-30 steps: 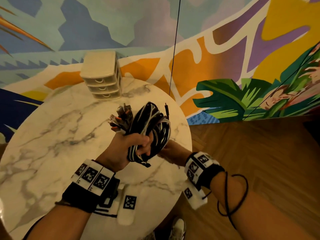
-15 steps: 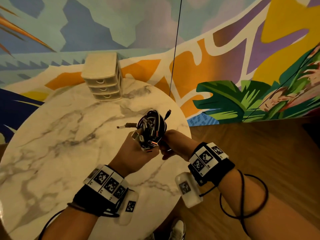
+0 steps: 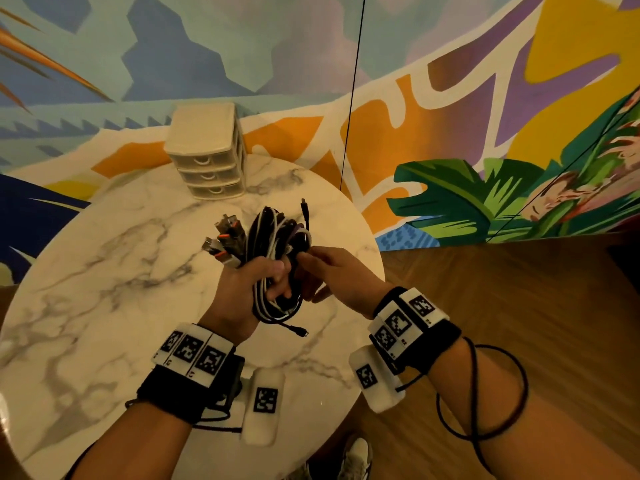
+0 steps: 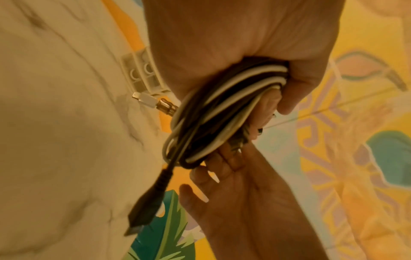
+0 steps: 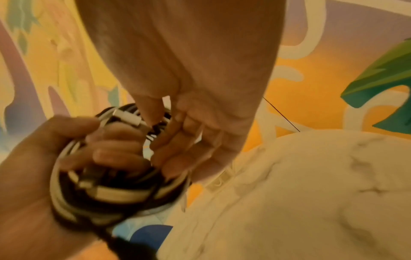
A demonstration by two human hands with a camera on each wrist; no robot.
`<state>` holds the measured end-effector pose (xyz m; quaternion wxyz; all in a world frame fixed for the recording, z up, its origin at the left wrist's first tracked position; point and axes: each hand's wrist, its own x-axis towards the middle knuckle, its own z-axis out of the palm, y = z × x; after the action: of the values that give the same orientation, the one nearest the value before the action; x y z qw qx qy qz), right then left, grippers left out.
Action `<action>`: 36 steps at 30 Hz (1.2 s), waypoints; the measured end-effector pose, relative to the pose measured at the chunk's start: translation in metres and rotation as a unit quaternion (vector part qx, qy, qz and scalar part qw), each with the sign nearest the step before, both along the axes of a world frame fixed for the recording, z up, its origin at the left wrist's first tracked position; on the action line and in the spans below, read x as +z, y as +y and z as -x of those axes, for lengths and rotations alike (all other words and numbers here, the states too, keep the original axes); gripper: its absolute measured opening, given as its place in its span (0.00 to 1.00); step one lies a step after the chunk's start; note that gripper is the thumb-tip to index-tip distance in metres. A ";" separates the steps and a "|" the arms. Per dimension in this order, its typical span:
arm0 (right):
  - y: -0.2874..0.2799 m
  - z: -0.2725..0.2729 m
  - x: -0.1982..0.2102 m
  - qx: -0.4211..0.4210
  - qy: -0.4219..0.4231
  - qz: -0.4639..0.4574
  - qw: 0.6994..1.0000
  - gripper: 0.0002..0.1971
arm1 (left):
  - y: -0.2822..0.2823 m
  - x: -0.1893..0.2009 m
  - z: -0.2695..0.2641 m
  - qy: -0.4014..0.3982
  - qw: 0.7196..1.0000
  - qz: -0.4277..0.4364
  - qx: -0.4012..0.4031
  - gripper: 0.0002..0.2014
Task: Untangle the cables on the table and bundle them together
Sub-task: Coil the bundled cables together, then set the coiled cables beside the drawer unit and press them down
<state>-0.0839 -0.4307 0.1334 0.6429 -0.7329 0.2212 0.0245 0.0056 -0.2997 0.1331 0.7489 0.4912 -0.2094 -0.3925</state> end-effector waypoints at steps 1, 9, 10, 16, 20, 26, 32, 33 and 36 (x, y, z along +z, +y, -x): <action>0.002 -0.001 -0.001 -0.024 -0.024 0.021 0.999 0.17 | 0.000 -0.001 -0.001 0.022 1.000 0.016 -0.005 0.06; 0.013 -0.011 -0.014 -0.259 -0.090 0.000 0.962 0.19 | -0.001 0.016 -0.001 0.131 0.988 0.065 -0.046 0.10; 0.012 -0.012 -0.012 -0.238 -0.074 -0.053 0.967 0.19 | -0.001 0.017 -0.001 0.143 0.986 0.070 -0.049 0.10; 0.015 -0.011 -0.006 -0.149 -0.091 -0.205 0.963 0.11 | -0.005 0.011 -0.003 0.187 0.974 0.108 -0.064 0.08; 0.017 -0.013 -0.008 -0.153 -0.096 -0.233 0.956 0.16 | -0.006 0.008 -0.006 0.196 0.971 0.123 -0.062 0.07; 0.017 -0.018 -0.012 -0.178 -0.119 -0.261 0.941 0.14 | -0.005 0.001 -0.015 0.194 0.975 0.074 -0.079 0.10; 0.021 -0.029 -0.023 -0.227 -0.116 -0.260 0.931 0.10 | -0.002 -0.015 -0.013 0.164 0.984 -0.037 0.053 0.12; 0.022 -0.031 -0.025 -0.229 -0.114 -0.256 0.932 0.11 | -0.002 -0.016 -0.013 0.154 0.983 -0.044 0.084 0.12; 0.028 -0.040 -0.029 -0.237 -0.102 -0.246 0.934 0.13 | 0.000 -0.019 -0.017 0.134 0.975 -0.076 0.157 0.08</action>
<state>-0.0439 -0.4025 0.1049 0.8097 -0.4765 0.3082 -0.1497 0.0225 -0.2998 0.1138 0.7827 0.5165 0.0037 -0.3472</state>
